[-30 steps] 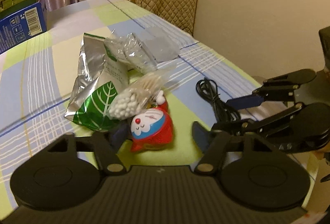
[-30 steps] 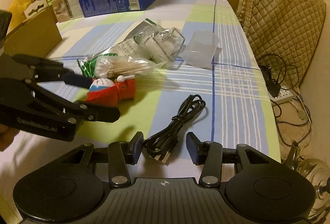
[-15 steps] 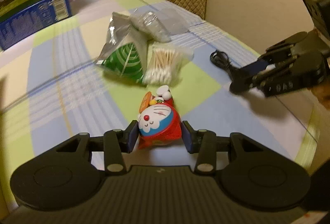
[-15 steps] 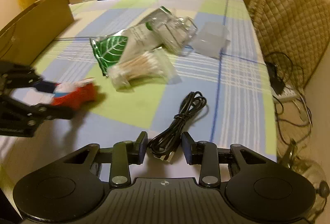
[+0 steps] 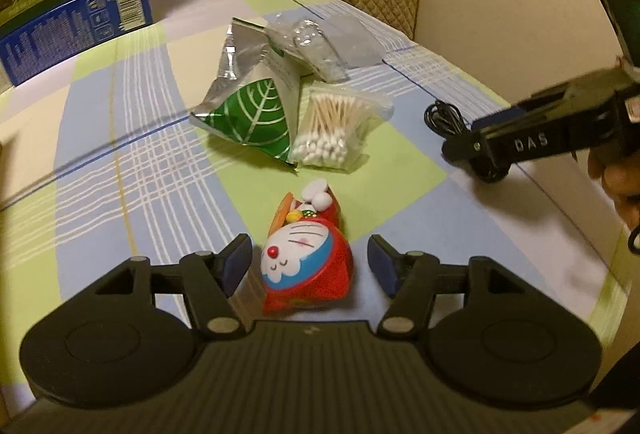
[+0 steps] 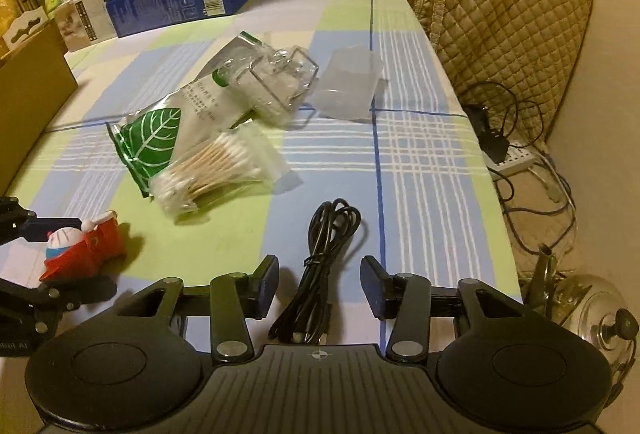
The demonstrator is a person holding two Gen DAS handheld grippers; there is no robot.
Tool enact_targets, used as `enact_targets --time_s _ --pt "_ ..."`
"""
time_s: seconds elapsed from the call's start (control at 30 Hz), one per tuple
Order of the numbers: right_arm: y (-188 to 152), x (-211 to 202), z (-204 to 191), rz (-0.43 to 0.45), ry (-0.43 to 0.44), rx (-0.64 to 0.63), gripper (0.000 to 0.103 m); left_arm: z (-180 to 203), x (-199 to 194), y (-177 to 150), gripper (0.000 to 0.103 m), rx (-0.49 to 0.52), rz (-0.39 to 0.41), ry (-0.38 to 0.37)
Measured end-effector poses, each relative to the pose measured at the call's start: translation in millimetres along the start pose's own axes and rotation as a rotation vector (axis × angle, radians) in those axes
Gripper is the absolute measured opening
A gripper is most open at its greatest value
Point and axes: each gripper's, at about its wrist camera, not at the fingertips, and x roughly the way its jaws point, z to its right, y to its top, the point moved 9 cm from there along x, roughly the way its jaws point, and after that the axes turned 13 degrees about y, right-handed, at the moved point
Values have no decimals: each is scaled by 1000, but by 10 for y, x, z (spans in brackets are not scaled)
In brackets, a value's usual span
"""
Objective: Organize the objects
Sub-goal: 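Grasp the red Doraemon figurine with the left tool while the right tool grasps the black cable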
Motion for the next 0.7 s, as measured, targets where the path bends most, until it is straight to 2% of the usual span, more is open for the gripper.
enact_targets --time_s 0.03,0.1,0.3,0.33,0.37,0.4,0.7 --pt "-1 6 -1 2 -4 -4 43 6 8 0 54 15 1 7" --pt "-6 8 1 9 -7 -4 43 11 15 -12 42 40 3 16" --pt "5 16 5 21 -19 -2 41 21 -13 -41 40 72 4 23" --pt "10 19 3 18 -24 -8 37 27 -18 -45 40 75 4 21" --pt "15 17 -2 17 -26 -16 19 28 -25 -52 40 76 1 17" --pt "20 16 -8 14 -21 -17 13 25 -34 -60 40 74 -1 15" --pt "-24 -62 -97 10 1 -41 12 -16 -121 -116 40 45 -13 0"
